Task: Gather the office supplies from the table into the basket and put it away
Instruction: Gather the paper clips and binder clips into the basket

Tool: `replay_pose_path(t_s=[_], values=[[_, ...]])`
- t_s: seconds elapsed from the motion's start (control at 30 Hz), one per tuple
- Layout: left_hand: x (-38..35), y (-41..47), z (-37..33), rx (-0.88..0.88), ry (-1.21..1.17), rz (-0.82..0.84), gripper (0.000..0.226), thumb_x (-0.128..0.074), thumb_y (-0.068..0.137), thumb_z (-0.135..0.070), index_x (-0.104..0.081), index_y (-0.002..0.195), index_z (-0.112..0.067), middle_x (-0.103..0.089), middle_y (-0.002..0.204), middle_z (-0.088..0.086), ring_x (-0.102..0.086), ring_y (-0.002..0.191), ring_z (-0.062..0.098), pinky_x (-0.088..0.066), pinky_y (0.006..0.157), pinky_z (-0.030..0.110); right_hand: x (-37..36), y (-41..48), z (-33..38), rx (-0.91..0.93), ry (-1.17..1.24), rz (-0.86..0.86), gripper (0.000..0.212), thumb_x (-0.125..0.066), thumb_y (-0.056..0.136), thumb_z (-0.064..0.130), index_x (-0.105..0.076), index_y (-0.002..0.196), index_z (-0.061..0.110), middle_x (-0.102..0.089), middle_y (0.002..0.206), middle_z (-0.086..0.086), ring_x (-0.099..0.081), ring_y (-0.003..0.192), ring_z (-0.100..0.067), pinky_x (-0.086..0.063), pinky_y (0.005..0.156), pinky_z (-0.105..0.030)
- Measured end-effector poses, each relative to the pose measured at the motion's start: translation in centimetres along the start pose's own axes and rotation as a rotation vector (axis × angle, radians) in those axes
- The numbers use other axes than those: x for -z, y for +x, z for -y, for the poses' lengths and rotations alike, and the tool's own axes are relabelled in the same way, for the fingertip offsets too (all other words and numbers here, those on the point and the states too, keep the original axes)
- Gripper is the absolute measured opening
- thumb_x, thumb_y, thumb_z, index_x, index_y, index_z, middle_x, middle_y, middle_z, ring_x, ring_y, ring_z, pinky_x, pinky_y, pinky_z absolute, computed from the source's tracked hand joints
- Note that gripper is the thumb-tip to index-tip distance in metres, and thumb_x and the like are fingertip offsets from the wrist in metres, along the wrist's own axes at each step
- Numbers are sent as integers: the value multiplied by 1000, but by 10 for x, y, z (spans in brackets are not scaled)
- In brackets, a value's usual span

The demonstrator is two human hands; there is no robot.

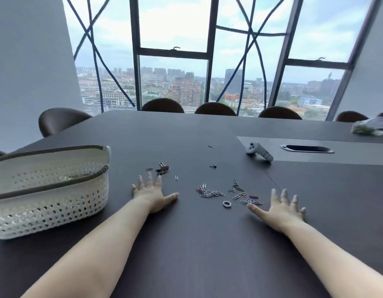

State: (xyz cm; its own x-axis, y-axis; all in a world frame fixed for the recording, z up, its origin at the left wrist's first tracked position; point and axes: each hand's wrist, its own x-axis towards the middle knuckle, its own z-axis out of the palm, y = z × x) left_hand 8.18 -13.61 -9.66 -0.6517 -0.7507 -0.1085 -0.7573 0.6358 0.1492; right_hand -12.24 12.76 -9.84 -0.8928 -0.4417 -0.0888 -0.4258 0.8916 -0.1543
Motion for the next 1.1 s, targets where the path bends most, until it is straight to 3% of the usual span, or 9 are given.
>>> replay_pose_path(t_s=[0.1, 0.27, 0.37, 0.5, 0.63, 0.83, 0.97, 1.1], values=[[-2, 20, -10, -56, 16, 24, 88, -28, 84, -70, 5, 147, -19, 10, 157, 8, 10, 144, 25, 2, 117, 47, -4, 18, 11, 84, 41, 42, 109, -26, 69, 86, 7, 148, 18, 11, 157, -11, 9, 145, -29, 0, 119, -44], [-2, 37, -24, -321, -83, -14, 77, -39, 90, -55, -1, 148, -22, 4, 158, -1, 6, 145, 13, 2, 117, 34, -6, 37, 64, 443, 139, 103, 90, -34, 82, 70, -3, 149, 18, 4, 158, -3, 3, 146, -14, -1, 118, -34], [0, 56, -17, -278, -106, -145, 81, -38, 86, -61, -3, 148, -22, 4, 158, -1, 12, 144, 15, 4, 116, 41, 0, 58, 94, 576, 298, 96, 74, -40, 89, 57, -15, 147, 18, -6, 158, 1, -7, 145, -10, -10, 116, -29], [5, 91, -7, -34, -51, -103, 81, -29, 85, -68, 1, 147, -26, 7, 157, 1, 15, 144, 25, 1, 113, 54, 16, 125, 123, 587, 256, 62, 63, -38, 95, 42, -19, 147, 11, -12, 157, -5, -10, 145, -13, -8, 116, -26], [5, 126, -8, -143, -41, -24, 78, -29, 86, -67, -2, 148, -28, 2, 158, -2, 7, 145, 18, 1, 117, 43, 14, 210, 158, 537, 166, 94, 59, -35, 97, 33, -14, 147, 9, -6, 158, -7, -5, 146, -16, -5, 117, -29], [1, 140, -5, -227, -114, -63, 73, -34, 88, -60, -5, 147, -28, -3, 157, -10, 6, 143, 5, 2, 118, 32, -2, 306, 202, 434, 22, 141, 60, -27, 98, 36, -5, 148, 13, 2, 158, -4, 3, 146, -19, -1, 119, -43], [1, 142, -4, -246, -112, -60, 78, -19, 79, -71, -9, 146, -31, -5, 156, -11, 4, 143, 3, 2, 116, 30, -7, 324, 210, 510, -52, 148, 56, -20, 98, 38, -5, 148, 18, 2, 158, 4, 4, 146, -12, 1, 118, -39], [0, 142, -5, -261, -129, -62, 60, -31, 92, -53, -16, 146, -31, -8, 157, -9, 1, 144, 4, 0, 117, 32, -3, 305, 199, 657, 91, 256, 48, -23, 101, 28, -15, 148, 20, -4, 158, 5, 2, 145, -11, 3, 117, -33]])
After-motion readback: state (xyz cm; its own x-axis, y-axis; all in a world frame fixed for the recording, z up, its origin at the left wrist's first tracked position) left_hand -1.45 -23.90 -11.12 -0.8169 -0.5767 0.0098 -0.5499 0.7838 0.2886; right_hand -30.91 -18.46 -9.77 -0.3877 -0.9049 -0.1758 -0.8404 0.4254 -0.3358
